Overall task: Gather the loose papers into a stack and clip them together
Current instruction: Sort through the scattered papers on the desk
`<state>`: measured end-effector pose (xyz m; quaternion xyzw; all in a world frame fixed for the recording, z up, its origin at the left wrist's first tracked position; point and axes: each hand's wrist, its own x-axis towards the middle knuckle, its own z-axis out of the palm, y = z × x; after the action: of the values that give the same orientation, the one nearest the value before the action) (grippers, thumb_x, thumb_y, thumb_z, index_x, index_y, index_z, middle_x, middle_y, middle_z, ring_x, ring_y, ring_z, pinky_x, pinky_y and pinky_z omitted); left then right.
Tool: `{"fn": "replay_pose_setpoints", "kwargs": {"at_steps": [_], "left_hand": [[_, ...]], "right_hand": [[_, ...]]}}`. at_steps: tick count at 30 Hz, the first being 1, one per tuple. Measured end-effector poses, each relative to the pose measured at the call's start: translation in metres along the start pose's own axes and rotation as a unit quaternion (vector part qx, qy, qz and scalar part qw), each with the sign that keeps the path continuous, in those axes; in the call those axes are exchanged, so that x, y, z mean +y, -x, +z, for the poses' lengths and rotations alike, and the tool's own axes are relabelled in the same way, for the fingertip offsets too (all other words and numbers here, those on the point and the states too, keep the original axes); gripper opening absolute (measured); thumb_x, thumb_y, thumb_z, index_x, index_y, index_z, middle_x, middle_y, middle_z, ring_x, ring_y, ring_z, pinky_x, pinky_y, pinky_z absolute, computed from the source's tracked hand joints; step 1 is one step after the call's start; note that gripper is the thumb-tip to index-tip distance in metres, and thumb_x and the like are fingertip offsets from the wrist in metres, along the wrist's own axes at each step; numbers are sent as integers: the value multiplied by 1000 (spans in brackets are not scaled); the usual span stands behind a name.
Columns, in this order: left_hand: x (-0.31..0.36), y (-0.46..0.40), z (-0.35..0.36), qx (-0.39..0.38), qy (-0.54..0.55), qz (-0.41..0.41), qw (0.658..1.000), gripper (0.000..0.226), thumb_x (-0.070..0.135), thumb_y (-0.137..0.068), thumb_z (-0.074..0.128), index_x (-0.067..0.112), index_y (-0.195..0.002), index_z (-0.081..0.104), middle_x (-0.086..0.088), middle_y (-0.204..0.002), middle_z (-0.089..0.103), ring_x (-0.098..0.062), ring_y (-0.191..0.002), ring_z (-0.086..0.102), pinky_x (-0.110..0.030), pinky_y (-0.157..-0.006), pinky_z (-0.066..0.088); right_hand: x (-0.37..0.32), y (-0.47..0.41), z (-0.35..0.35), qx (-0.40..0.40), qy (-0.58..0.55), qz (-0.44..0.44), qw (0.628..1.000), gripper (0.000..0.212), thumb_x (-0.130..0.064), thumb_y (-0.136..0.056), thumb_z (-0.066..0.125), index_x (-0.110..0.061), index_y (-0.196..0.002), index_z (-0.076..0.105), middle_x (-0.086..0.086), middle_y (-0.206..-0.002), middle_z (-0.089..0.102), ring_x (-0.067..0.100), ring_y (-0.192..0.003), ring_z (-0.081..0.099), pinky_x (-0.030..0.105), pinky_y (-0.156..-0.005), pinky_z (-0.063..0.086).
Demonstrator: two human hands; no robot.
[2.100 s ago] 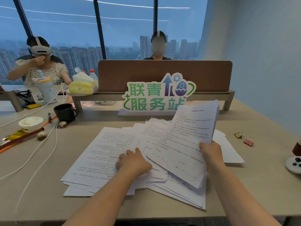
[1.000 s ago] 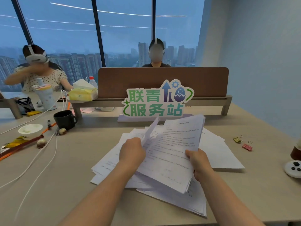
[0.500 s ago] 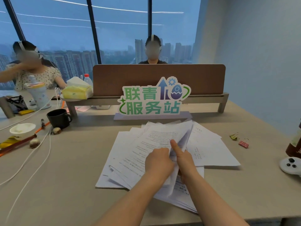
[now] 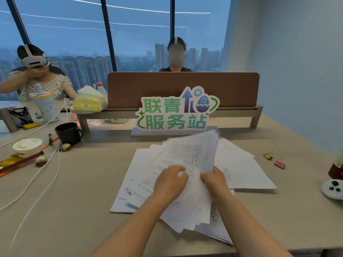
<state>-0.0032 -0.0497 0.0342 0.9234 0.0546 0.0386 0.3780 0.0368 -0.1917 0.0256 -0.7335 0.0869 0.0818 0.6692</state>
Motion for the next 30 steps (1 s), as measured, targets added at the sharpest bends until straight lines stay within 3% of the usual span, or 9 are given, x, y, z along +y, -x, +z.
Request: {"fn": "replay_pose_setpoints", "kwargs": {"at_steps": [2,6,10,14,19,24,27,30], "left_hand": [[-8,-10,-18,62,28,-20,998,47,32,-97,49,20,-143,49,0,-146,51,-20,-128,52,-33,-100,43],[-22,-30,-60,138,136,-33,980,46,36,-89,62,22,-132,50,-3,-125,61,-20,-101,67,-37,-78,59],[-35,-45,-97,124,276,-45,952,79,48,-76,76,20,-141,42,-4,-123,66,-24,-103,69,-46,-86,57],[-31,-48,-118,80,358,-6,930,44,32,-82,76,13,-119,62,-8,-113,73,-29,-98,72,-42,-79,60],[-16,-45,-120,177,396,44,900,22,16,-89,69,13,-111,65,3,-103,75,-17,-88,74,-33,-70,60],[-45,-29,-80,160,418,25,894,33,10,-85,73,12,-114,59,-3,-107,72,-21,-94,72,-26,-70,58],[-63,-22,-63,138,397,10,907,27,10,-85,73,16,-109,63,-1,-105,73,-20,-93,72,-23,-67,58],[-65,-25,-63,131,358,-12,924,17,12,-84,74,18,-100,70,1,-100,75,-21,-91,72,-27,-68,59]], "right_hand": [[-4,4,0,-12,-20,-32,999,41,4,-86,46,-23,-114,59,-2,-99,67,21,-89,65,33,-67,57],[-18,5,-4,-20,-65,-102,993,30,-3,-92,55,-22,-113,62,5,-111,70,27,-95,70,41,-75,61],[-43,9,-8,-35,-81,-183,979,23,-4,-93,58,-22,-105,66,5,-106,73,28,-91,72,44,-74,62],[-72,15,-3,-41,-88,-262,960,25,-1,-94,55,-23,-102,65,-1,-97,74,28,-88,72,41,-69,62],[-95,17,4,-28,-128,-345,929,15,-10,-94,58,-23,-102,61,-3,-96,71,24,-90,71,35,-67,63],[-47,9,14,-47,-67,-269,960,35,-33,-75,69,-19,-107,66,3,-101,73,26,-90,72,46,-74,62],[-14,2,12,-30,-39,-220,974,22,-32,-75,73,-31,-97,72,-2,-100,75,24,-92,72,55,-79,59],[-11,0,13,-13,-22,-203,979,8,-23,-88,70,-29,-93,71,-3,-98,75,26,-91,72,51,-78,61]]}}
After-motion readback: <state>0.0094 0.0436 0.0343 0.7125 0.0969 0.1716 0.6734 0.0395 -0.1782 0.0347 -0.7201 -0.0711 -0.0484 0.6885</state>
